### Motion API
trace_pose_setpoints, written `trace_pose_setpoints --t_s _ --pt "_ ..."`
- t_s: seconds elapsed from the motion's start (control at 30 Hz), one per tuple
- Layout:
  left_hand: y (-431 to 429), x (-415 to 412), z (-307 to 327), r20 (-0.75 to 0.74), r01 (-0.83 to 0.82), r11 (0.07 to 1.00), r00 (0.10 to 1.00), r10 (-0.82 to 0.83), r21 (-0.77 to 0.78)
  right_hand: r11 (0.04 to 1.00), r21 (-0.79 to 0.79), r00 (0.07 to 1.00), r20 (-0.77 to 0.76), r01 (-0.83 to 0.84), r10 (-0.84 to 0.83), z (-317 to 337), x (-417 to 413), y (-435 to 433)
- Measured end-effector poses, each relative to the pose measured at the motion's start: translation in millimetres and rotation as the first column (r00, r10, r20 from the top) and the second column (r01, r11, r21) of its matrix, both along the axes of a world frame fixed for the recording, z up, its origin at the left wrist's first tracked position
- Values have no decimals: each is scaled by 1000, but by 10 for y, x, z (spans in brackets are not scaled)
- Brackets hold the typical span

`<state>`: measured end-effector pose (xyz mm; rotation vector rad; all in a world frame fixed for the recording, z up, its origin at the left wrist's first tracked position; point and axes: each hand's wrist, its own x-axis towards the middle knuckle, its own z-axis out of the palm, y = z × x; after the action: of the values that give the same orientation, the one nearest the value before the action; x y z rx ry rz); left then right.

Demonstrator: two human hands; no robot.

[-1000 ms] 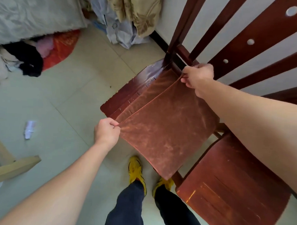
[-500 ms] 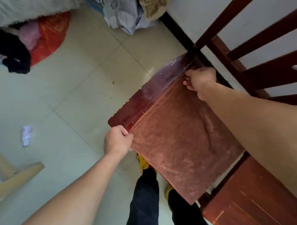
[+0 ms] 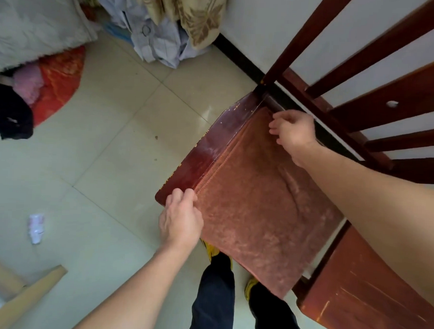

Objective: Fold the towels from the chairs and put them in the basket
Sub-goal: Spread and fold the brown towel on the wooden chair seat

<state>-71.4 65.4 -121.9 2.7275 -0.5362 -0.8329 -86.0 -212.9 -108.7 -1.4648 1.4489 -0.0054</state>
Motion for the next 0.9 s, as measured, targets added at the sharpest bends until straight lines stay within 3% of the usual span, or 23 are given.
trace_pose_setpoints --t_s 0.1,0.17,0.23,0.37,0.47,0.57,0.67,0.77,0.83,0.9 --pt "-359 -175 31 -208 84 990 972 -107 -117 997 76 1000 -9 15 -15 56 -346 144" --pt "-507 -269 -18 -390 50 994 917 -84 -95 963 267 997 -63 -28 46 -10 -689 307" --pt "-525 -364 -93 -446 -5 998 895 -21 -57 935 354 989 -122 -34 82 -93 -1140 382" --pt "-450 -416 -166 -310 21 999 951 -12 24 956 103 951 -170 276 -256 -158 -1941 144" --pt "-469 -675 -101 -210 49 996 977 -33 72 948 -40 913 -260 316 -315 -164 -2446 -51" --pt "-459 -1170 -29 -288 -50 989 954 88 136 948 -121 904 -287 293 -316 -141 -2738 -231" --pt "-350 -1727 -39 -486 -262 931 797 357 254 980 -153 956 -246 127 -162 -151 -2768 -395" --pt "-176 -2201 -86 -596 -500 763 486 639 410 986 -139 969 -240 -94 58 -252 -2647 -530" --pt "-94 -2416 -176 -655 -578 688 318 686 439 974 -107 943 -292 -200 161 -318 -2549 -605" --pt "-66 -2578 -268 -710 -645 641 210 672 415 968 -52 918 -333 -244 213 -386 -2528 -679"
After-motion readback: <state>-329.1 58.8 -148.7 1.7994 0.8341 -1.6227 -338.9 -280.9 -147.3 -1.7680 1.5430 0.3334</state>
